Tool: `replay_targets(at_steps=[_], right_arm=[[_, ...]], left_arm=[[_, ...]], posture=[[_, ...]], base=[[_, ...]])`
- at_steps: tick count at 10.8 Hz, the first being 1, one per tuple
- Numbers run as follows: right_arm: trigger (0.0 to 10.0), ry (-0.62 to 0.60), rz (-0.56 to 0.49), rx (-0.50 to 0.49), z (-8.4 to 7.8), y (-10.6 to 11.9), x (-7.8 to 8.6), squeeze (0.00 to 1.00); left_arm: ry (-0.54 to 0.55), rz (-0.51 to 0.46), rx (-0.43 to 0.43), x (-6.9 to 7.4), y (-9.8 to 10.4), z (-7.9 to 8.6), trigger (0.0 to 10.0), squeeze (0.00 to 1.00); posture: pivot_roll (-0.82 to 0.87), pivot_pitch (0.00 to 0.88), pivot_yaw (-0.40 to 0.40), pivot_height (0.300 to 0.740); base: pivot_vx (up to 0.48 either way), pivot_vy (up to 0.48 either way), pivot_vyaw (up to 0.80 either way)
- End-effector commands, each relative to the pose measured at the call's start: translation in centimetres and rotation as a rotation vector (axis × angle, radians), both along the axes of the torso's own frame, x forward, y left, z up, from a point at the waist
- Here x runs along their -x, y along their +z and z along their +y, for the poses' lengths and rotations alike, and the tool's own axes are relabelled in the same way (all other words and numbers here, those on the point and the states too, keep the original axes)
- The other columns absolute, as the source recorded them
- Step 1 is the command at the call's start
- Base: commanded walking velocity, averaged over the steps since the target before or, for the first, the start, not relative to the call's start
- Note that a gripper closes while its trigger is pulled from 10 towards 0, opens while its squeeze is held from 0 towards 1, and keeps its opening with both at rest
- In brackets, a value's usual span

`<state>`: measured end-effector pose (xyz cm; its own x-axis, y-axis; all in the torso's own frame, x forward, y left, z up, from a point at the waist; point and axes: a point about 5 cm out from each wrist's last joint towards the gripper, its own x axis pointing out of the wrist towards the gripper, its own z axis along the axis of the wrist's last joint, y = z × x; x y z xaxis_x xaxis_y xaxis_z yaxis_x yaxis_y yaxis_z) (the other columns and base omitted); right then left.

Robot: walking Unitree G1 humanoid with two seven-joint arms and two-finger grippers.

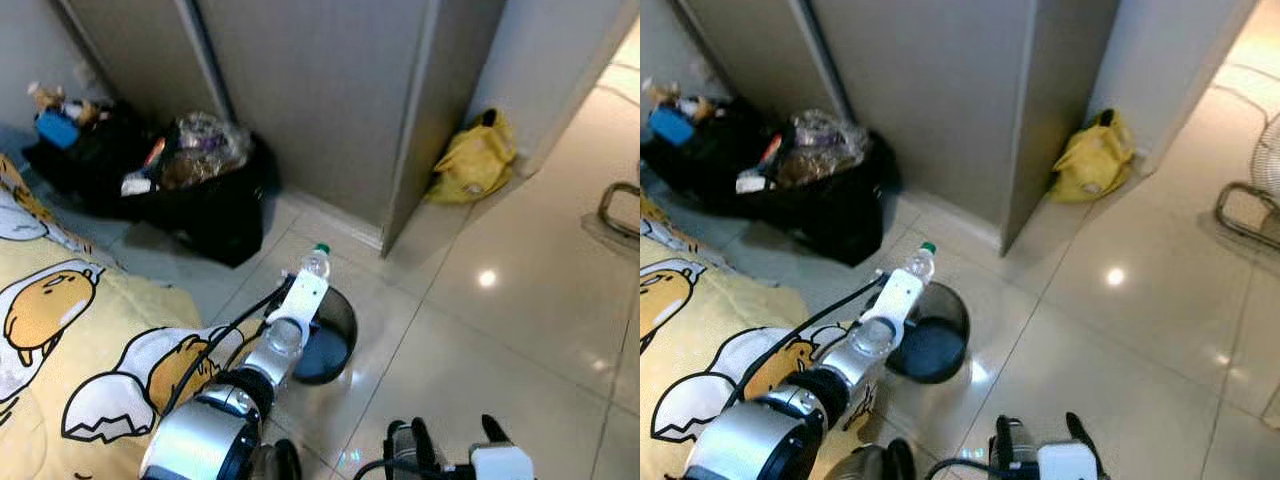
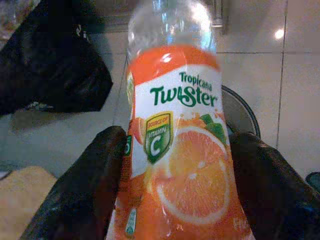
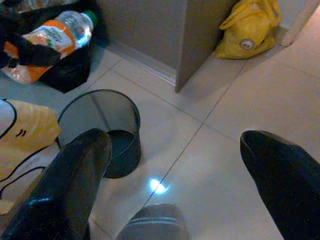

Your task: Clean up the room

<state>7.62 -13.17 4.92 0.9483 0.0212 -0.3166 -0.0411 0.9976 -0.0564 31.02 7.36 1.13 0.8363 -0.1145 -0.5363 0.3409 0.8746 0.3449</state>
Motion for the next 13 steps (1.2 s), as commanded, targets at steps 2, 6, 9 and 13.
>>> replay_targets(at_steps=[2,6,9,13], right_arm=[[10.0,-0.001,0.035,0.007,0.0,0.0,0.7,0.00],[10.0,0.004,-0.016,0.018,-0.8,-0.5,-2.2,0.00],[10.0,-0.001,-0.128,-0.005,-2.3,-0.5,-8.8,0.00],[10.0,0.007,-0.222,-0.041,-4.9,0.8,-18.2,0.00]], left_arm=[[-0.020,0.013,-0.033,0.4,-0.5,0.1,10.0,1.00],[-0.021,-0.020,0.100,0.1,-0.1,0.8,10.0,0.00],[-0.012,-0.222,0.387,-0.8,2.5,5.0,10.0,0.00],[0.107,-0.456,0.556,-0.8,6.9,10.5,10.0,0.00]], posture=[[-0.39,0.257,0.101,0.740],[-0.33,0.159,0.121,0.740],[-0.14,0.000,0.114,0.740],[0.10,0.000,-0.031,0.740]], base=[[0.000,0.000,0.00],[0.000,0.000,0.00],[0.000,0.000,0.00],[0.000,0.000,0.32]])
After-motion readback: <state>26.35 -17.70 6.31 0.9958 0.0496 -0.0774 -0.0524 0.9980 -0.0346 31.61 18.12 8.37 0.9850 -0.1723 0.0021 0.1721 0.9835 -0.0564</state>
